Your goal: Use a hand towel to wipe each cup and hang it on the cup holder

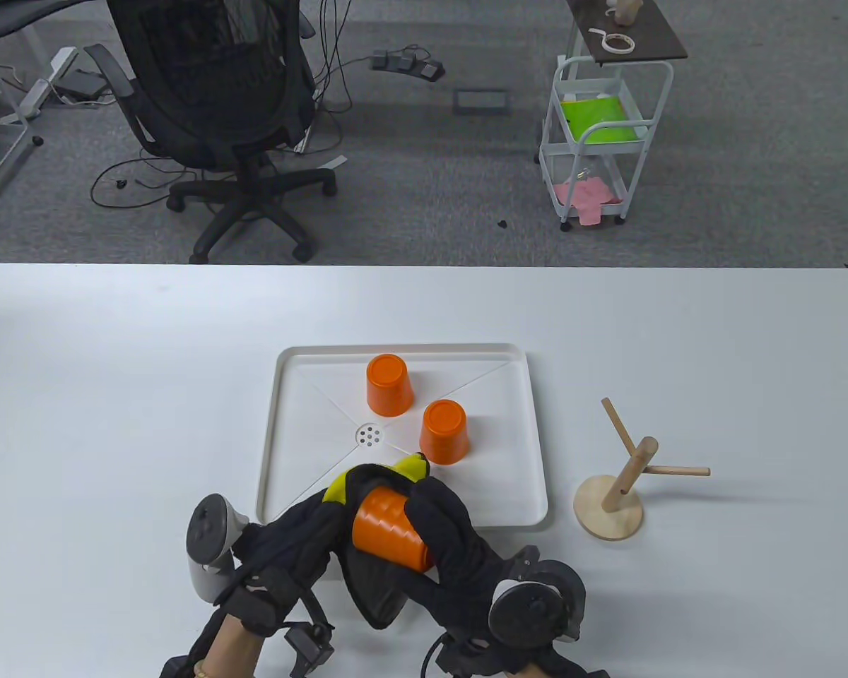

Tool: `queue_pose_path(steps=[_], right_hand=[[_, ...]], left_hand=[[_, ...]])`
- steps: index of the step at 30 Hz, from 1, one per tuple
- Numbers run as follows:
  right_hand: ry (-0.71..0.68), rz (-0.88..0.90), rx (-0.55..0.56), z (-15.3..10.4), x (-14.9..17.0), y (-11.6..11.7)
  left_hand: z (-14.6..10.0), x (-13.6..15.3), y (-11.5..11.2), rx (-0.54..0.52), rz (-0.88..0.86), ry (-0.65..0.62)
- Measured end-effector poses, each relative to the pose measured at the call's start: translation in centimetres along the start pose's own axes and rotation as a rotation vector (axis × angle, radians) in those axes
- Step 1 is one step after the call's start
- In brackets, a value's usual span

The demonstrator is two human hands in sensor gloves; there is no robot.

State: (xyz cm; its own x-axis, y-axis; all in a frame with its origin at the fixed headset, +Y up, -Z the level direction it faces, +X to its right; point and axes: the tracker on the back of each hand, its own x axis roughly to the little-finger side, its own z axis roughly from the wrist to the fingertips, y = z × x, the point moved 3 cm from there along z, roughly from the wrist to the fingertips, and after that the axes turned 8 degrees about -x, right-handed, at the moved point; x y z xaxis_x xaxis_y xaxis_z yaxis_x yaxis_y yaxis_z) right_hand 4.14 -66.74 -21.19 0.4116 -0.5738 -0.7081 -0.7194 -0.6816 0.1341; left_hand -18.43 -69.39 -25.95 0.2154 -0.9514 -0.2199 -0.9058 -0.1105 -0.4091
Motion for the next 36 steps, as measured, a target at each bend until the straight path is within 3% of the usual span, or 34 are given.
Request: queue_pose_path(steps=[3, 6, 13, 17, 23, 27, 31, 36], right_hand=[[0.021, 0.048, 0.032, -0.1, 0.3, -0.5], [0.071, 0.213, 0.082, -0.2, 1.2, -1.1], [0.214, 0.531, 0.114, -1.2, 3.8, -1.6], [0.277, 0.546, 0.058, -1.4, 4.2, -1.2], [0.299, 0.507, -0.081, -1.1, 3.9, 0.4], [0.302, 0.487, -0.095, -1.0, 3.6, 0.6], [0.272, 0.426, -0.106, -0.8, 3.5, 0.7], [0.136, 0.303, -0.135, -0.3, 2.1, 0.6]], left_hand=[[0.0, -0.5, -1.0, 0.08, 0.021, -0.076], [-0.4, -0.8, -2.5, 0.111, 0.105, -0.136], [-1.5, -1.5, -5.9, 0.238, 0.466, -0.288], [-2.1, -1.9, -6.8, 0.249, 0.736, -0.386], [-2.5, -1.8, -7.8, 0.291, 0.919, -0.423], [-2.0, -1.2, -7.7, 0.327, 0.78, -0.34], [-1.3, 0.0, -6.8, 0.33, 0.534, -0.224], [-0.8, 0.7, -5.5, 0.293, 0.229, -0.148]])
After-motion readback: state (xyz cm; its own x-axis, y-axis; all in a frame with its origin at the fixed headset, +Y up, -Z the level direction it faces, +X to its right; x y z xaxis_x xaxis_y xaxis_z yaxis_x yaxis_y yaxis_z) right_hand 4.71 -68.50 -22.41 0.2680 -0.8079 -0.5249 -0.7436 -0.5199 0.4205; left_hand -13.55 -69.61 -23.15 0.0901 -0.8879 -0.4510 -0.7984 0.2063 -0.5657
